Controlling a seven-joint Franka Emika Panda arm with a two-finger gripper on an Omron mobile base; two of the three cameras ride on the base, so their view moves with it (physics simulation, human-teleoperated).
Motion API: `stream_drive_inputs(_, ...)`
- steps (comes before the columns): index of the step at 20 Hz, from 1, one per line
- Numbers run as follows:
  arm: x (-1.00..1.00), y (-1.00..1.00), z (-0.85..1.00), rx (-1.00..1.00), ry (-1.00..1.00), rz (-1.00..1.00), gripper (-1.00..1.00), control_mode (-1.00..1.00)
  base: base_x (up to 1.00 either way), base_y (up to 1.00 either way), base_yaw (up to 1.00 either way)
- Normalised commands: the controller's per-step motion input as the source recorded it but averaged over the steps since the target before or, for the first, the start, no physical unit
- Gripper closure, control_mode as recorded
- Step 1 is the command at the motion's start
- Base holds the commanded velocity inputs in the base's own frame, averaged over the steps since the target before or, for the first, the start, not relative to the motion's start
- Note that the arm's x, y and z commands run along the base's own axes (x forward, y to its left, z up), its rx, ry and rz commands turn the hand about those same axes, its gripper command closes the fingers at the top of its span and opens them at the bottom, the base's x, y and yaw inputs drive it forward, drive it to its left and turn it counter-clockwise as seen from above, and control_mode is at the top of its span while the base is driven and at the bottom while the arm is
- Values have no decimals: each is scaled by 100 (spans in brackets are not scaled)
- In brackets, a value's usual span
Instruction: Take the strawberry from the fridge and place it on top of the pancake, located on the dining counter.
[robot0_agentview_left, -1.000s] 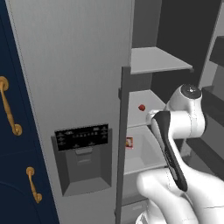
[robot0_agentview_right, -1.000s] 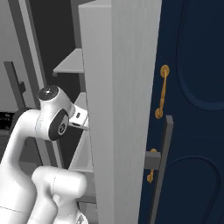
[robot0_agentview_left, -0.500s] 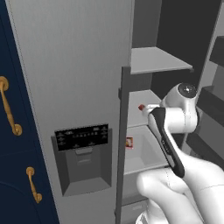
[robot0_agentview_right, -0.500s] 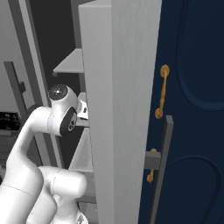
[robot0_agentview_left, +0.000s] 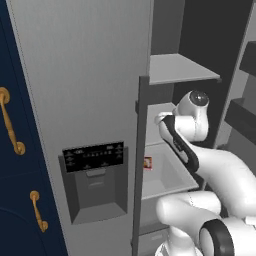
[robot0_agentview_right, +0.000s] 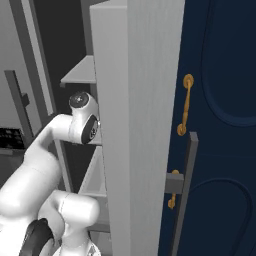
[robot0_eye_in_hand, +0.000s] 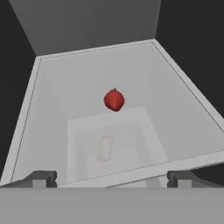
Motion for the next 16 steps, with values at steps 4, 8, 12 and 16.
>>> stream_drive_inputs(4, 68, -1, -22, -1, 0, 0, -100, -100, 0, 0, 0)
stream_drive_inputs(8, 71, 0, -35, -3, 0, 0, -100, -100, 0, 0, 0)
stream_drive_inputs(12, 57, -13, -33, 0, 0, 0, -100, -100, 0, 0, 0)
stream_drive_inputs(16, 33, -20, -26, 0, 9, 0, -100, -100, 0, 0, 0)
